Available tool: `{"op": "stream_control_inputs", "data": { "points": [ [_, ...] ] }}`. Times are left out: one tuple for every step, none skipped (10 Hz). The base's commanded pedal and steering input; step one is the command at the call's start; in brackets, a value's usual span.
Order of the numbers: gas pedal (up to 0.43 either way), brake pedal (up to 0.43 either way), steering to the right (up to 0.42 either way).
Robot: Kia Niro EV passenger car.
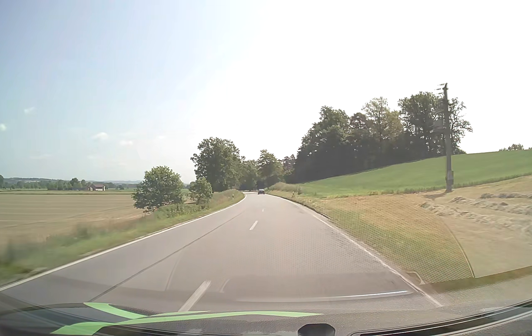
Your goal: Follow the waypoints while adhering to traffic rules and regulations
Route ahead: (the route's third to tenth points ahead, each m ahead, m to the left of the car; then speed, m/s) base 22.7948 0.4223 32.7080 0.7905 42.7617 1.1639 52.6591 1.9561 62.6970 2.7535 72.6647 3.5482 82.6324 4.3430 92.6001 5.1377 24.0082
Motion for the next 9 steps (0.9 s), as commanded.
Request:
{"op": "stream_control_inputs", "data": {
  "points": [
    [0.110, 0.000, -0.012],
    [0.130, 0.000, -0.012],
    [0.138, 0.000, -0.012],
    [0.169, 0.000, -0.012],
    [0.169, 0.000, -0.011],
    [0.177, 0.000, -0.010],
    [0.189, 0.000, -0.010],
    [0.189, 0.000, -0.010],
    [0.189, 0.000, -0.010]
  ]
}}
